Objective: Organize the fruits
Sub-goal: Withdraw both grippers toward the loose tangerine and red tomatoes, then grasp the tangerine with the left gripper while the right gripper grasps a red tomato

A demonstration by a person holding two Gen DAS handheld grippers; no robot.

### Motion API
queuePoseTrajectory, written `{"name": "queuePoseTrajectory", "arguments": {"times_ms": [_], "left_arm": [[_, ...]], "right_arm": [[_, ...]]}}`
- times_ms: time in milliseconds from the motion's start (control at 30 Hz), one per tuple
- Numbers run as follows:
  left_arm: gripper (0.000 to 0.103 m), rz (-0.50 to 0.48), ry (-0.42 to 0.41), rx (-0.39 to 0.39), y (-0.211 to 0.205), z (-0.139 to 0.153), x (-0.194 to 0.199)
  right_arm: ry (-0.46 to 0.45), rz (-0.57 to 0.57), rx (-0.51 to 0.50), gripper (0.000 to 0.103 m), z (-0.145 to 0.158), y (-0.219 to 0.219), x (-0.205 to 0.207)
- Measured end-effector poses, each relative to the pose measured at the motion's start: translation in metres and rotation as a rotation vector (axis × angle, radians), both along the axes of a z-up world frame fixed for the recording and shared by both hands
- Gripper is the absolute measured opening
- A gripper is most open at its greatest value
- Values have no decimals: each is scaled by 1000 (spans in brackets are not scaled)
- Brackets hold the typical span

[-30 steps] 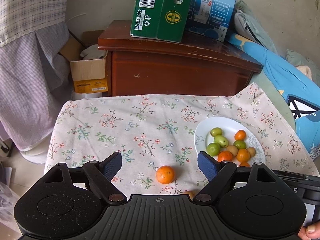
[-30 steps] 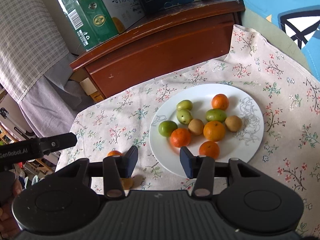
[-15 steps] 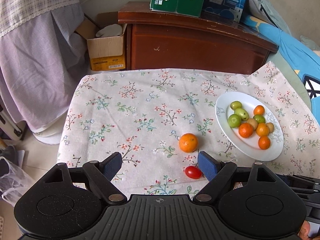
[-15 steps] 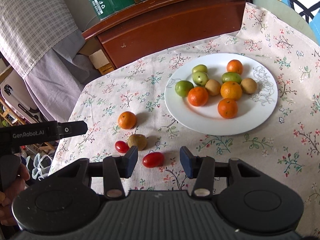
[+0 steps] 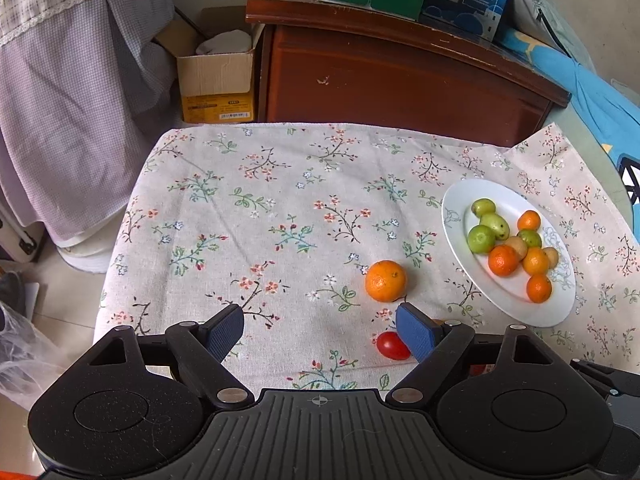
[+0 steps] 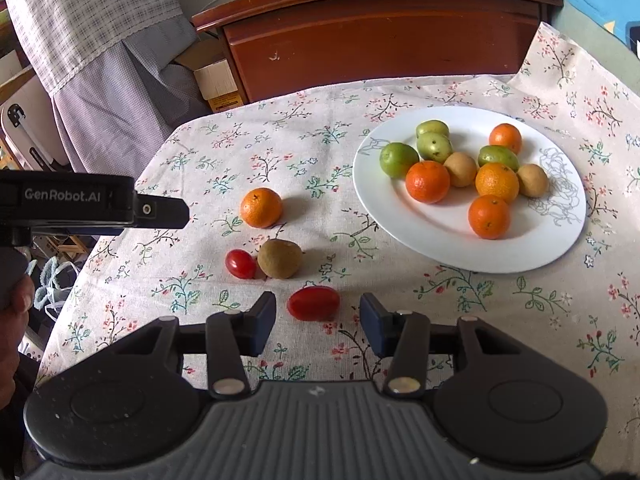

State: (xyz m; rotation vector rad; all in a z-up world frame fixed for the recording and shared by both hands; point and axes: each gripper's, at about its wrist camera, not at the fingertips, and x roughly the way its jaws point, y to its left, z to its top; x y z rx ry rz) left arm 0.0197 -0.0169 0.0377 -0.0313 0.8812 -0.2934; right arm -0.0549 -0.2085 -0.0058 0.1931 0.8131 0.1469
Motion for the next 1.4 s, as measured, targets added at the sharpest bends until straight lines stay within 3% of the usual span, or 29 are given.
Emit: {"name": "queuePoseTrajectory", "arguments": {"times_ms": [267,533,767,967,1033,1200,1333,1400], "left_arm": [[85,-63,-26,-29,-18,-12,9],[84,-83,-37,-54,-30,-21,20],[82,-106,-50,-76,-39,-27,28],[67,-124,-38,-55,-45,-35,31],[55,-125,-26,-50,-46,-39,33],[48,-129,-46,-18,-51,-42,32],[30,-136,-49,-27,-51,-42,32],[30,-123,-46,-34,-50,-41,31]], "right_arm": [[-13,25,-42,46,-4,8,2],[-44,33,-104,32,-8,14,2],[-49,31,-109,31,-8,13,3],[-41,14,-99,31,-7,12,4],[-41,14,-97,31,-7,11,4],[-39,11,-96,31,-7,12,3],[-39,11,-94,31,-7,11,3],[-39,10,-92,31,-7,11,3]]}}
